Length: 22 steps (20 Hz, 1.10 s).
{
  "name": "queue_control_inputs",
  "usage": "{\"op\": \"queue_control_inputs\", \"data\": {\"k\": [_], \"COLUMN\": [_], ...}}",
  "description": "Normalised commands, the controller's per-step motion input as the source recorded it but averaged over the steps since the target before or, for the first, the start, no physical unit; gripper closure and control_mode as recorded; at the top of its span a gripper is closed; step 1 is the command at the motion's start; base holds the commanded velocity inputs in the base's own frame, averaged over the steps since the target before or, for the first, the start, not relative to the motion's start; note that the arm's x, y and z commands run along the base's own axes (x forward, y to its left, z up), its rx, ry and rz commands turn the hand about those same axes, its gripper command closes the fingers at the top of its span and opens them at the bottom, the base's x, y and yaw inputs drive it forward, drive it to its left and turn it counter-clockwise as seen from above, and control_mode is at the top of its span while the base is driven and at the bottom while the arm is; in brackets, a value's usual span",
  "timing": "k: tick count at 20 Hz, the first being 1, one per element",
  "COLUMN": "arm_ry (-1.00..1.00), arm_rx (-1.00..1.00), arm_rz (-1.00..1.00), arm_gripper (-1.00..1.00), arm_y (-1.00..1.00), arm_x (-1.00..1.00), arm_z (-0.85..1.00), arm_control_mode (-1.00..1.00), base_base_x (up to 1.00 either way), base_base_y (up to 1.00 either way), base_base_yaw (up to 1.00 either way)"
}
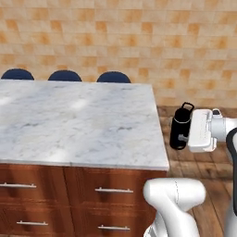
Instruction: Pick the water bottle, water bottle, bottled drink from the counter and place them in the open cabinet.
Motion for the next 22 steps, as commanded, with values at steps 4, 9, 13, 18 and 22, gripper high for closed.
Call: {"op": "queue_control_inputs", "data": {"k": [4, 9, 13, 18, 22], "arm_ry": [0.00, 0.00, 0.00, 0.00, 0.00], "arm_rx": [0.00, 0.00, 0.00, 0.00, 0.00], "arm_rz": [0.00, 0.00, 0.00, 0.00, 0.00], "arm_gripper": [1.00, 1.00, 1.00, 1.00, 1.00], "arm_y": [0.00, 0.00, 0.00, 0.00, 0.00], "arm_x": [0.00, 0.00, 0.00, 0.00, 0.00], "arm_z": [0.00, 0.00, 0.00, 0.00, 0.00], "arm_control_mode": [1.00, 1.00, 1.00, 1.00, 1.00], "base_base_x": [-0.77, -0.81, -0.05, 0.01, 0.00], "base_base_y": [-0.04, -0.04, 0.18, 0.16, 0.15], "base_base_yaw": [-0.10, -0.11, -0.77, -0.86, -0.91]}}
